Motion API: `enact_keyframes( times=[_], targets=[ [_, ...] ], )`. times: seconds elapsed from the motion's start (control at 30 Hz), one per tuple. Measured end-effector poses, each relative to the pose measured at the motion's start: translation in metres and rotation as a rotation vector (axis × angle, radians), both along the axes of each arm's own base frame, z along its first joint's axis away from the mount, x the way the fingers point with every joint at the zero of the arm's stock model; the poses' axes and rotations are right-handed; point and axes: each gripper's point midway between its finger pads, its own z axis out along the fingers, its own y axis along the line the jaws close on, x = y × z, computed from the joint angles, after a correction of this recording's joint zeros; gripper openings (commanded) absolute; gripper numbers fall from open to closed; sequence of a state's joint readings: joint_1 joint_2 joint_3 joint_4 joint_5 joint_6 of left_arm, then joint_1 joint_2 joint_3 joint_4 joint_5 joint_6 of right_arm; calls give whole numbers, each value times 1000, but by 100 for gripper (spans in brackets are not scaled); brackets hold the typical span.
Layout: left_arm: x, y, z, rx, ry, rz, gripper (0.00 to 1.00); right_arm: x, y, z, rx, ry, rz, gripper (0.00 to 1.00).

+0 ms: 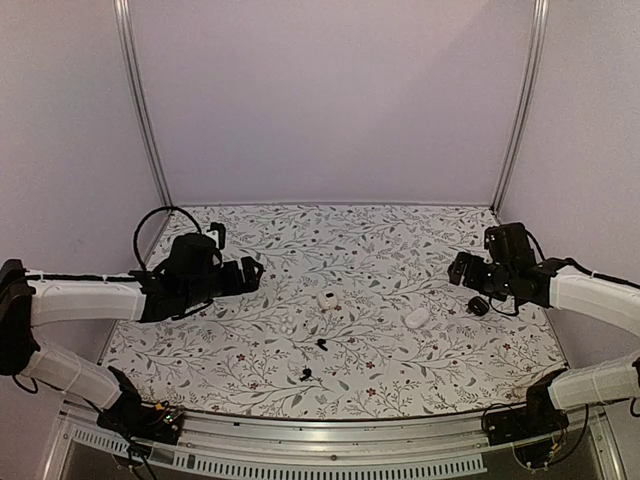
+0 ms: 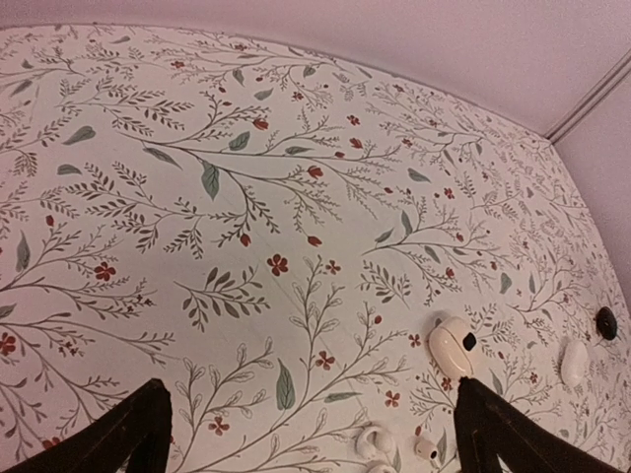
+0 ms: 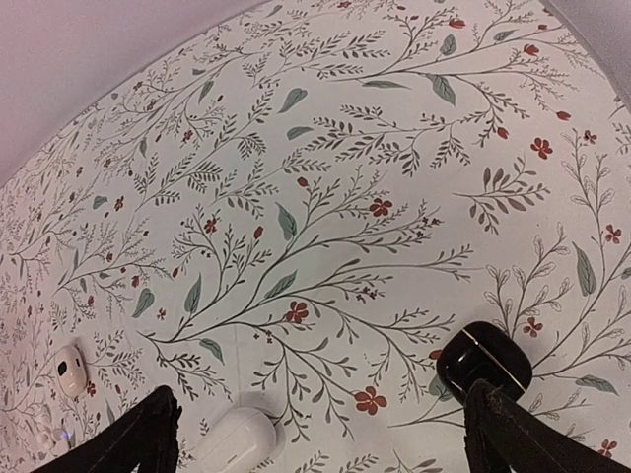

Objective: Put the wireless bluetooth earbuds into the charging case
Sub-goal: Pick up the charging case from the corner of the board.

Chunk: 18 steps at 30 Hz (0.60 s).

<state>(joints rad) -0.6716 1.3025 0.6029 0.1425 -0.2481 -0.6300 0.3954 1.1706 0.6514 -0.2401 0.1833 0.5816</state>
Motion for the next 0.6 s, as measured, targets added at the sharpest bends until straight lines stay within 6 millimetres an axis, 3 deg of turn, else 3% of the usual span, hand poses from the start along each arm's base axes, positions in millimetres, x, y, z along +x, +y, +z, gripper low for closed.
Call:
enact_keyframes(
  times=[0.13,0.3,0.6],
  targets=[
    [5,-5,3,0,2,5,100,-1,4,0,20,17,22,99],
    [5,-7,1,30,16,-4,100,-5,4,-15,38,79,13,99],
    [2,-4,-4,59,33,-5,100,-5,-23,-30,80,131,-103,93]
  ],
)
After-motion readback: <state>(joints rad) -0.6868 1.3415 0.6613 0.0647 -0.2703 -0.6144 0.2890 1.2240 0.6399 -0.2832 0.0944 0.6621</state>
